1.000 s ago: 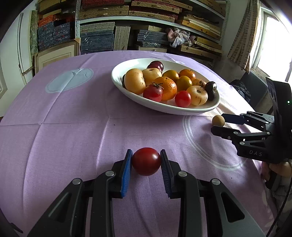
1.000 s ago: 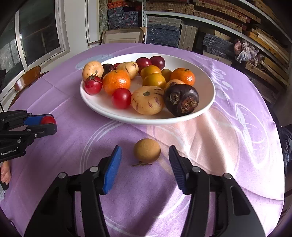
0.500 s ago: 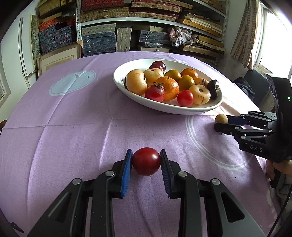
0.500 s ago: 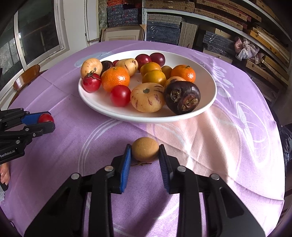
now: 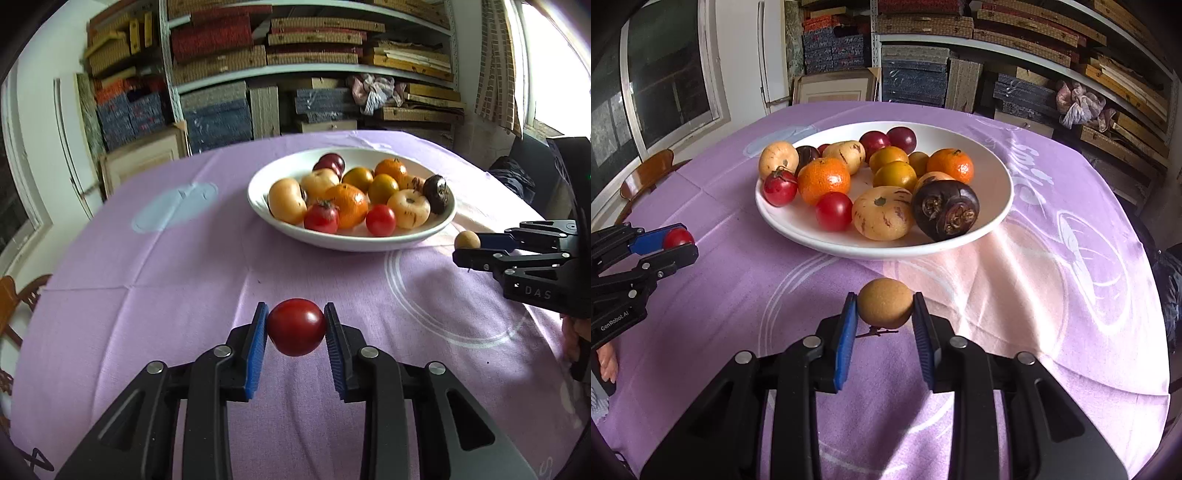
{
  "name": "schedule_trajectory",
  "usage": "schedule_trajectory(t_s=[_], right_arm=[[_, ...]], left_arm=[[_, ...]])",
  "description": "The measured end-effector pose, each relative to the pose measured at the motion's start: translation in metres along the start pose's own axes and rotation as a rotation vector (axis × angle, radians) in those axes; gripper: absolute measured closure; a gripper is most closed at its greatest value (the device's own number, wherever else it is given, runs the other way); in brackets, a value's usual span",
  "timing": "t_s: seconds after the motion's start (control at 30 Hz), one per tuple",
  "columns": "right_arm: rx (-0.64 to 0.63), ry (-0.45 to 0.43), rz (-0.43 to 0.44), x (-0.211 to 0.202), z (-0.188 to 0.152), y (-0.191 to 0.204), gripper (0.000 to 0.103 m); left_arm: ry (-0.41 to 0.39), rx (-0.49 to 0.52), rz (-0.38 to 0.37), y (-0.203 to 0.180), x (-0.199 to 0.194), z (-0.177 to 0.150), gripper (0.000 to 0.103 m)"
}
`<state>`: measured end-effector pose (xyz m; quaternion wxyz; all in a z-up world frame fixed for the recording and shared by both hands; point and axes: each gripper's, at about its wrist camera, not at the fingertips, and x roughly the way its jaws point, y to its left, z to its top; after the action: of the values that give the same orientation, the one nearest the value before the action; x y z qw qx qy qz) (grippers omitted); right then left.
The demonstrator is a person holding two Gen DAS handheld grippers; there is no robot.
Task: Organize fruits
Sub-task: 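Carry the tomato and brown fruit over the white plate and open both tools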
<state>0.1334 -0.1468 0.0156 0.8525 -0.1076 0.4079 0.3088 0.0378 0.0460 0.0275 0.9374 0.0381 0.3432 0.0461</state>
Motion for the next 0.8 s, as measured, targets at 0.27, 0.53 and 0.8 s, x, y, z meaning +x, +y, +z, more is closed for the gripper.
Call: schedule_trajectory(t_s=[0.27, 0.53, 0.8], right_arm=[[0.025, -0.104, 0.017, -0.055, -0.018, -0.006, 0.074], [0.016, -0.254, 0.002, -0.131, -0.013, -0.01, 0.074], [0.026, -0.477, 0.0, -0.211, 0.06, -0.021, 0.074]], left_arm=[[-0.063, 0.002, 0.053, -0.003, -0.019, 0.002, 0.072], [-0.151, 0.032, 0.077, -0.011, -0.049, 0.022, 0.072], [-0.233, 0.027, 0.037, -0.002, -0.073, 0.115, 0.072]])
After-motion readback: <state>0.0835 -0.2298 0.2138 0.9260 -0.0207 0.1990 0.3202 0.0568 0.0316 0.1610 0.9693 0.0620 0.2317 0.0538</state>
